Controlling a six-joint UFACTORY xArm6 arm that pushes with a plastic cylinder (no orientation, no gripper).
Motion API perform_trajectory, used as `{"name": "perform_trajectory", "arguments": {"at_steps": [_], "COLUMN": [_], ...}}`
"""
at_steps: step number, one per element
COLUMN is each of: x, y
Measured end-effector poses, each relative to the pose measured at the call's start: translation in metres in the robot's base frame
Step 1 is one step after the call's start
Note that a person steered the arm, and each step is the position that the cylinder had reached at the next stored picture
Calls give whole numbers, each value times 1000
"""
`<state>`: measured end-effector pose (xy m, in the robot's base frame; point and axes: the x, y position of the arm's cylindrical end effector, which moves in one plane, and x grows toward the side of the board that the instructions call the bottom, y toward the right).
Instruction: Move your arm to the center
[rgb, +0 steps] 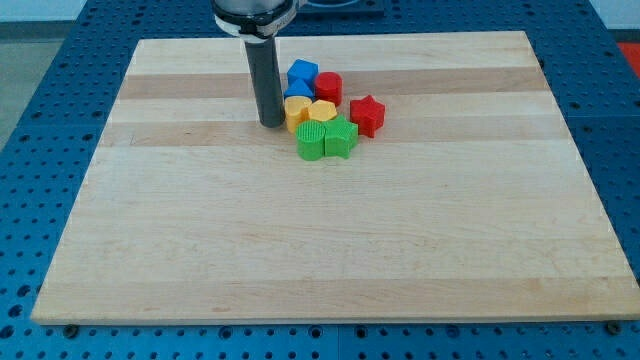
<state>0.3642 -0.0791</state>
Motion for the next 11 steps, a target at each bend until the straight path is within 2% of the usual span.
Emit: {"name": "perform_trajectory", "arguments": {"at_steps": [1,2,3,4,5,9,10,11], "x": [-32,-43,-25,45,68,69,108,113], "y": [12,13,-2,-39,-55,-55,25,44]}}
